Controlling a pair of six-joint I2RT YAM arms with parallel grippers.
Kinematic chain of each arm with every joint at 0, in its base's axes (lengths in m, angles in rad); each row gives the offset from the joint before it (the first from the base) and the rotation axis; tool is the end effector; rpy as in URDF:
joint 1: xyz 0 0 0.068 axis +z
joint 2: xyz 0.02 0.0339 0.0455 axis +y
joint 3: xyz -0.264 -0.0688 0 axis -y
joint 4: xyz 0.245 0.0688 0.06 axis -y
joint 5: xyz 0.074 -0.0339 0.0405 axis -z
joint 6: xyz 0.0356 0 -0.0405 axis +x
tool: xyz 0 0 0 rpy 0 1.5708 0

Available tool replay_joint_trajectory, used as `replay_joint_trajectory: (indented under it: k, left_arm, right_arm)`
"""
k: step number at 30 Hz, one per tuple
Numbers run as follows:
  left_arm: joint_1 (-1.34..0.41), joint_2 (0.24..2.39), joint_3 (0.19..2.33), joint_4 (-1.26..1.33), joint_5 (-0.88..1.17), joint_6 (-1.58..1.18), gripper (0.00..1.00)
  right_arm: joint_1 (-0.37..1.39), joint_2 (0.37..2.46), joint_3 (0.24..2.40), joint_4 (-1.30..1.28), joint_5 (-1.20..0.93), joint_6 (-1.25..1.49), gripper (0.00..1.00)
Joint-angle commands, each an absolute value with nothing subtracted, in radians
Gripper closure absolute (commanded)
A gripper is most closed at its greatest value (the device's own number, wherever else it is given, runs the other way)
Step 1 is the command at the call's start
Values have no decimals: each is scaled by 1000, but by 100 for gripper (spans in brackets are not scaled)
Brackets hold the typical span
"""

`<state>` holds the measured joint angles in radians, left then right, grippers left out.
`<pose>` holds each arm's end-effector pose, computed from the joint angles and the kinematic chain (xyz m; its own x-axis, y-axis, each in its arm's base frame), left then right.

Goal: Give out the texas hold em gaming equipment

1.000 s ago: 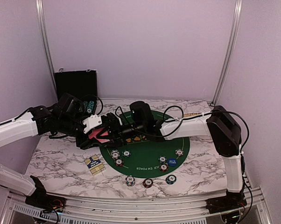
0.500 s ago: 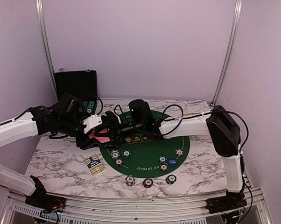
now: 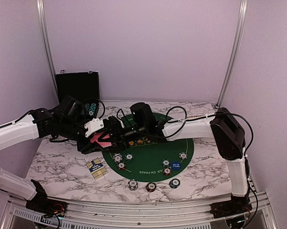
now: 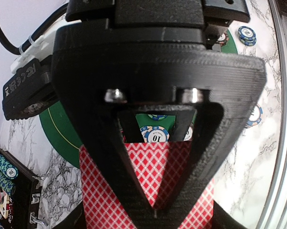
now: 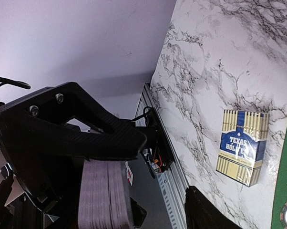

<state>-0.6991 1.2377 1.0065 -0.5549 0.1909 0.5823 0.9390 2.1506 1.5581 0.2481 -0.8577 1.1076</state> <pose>0.1969 -0.1744 0.2882 -0.0484 0.7462 -0.6640 0.9113 0.3052 0.2765 0.2694 0.4137 0.2145 -0.9375 -0.2901 -0.1921 -0.2453 0.1597 0.9562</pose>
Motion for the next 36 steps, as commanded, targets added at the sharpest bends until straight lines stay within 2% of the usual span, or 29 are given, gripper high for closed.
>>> replay_joint_trajectory:
  k: [1, 16, 29, 36]
  left_arm:
    - [-695, 1241, 1043, -576, 213, 557, 63]
    - [-686, 1244, 1043, -581, 218, 538, 68]
    - [-667, 1243, 1034, -581, 229, 529, 72]
    - [-664, 1244, 1028, -585, 228, 529, 74]
  right_arm:
    - [927, 2158, 1595, 221, -853, 1085, 40]
    - [915, 2123, 1577, 173, -842, 1041, 53]
    - [897, 2072, 1542, 161, -840, 1021, 60]
    - [892, 2045, 1521, 166, -841, 1019, 70]
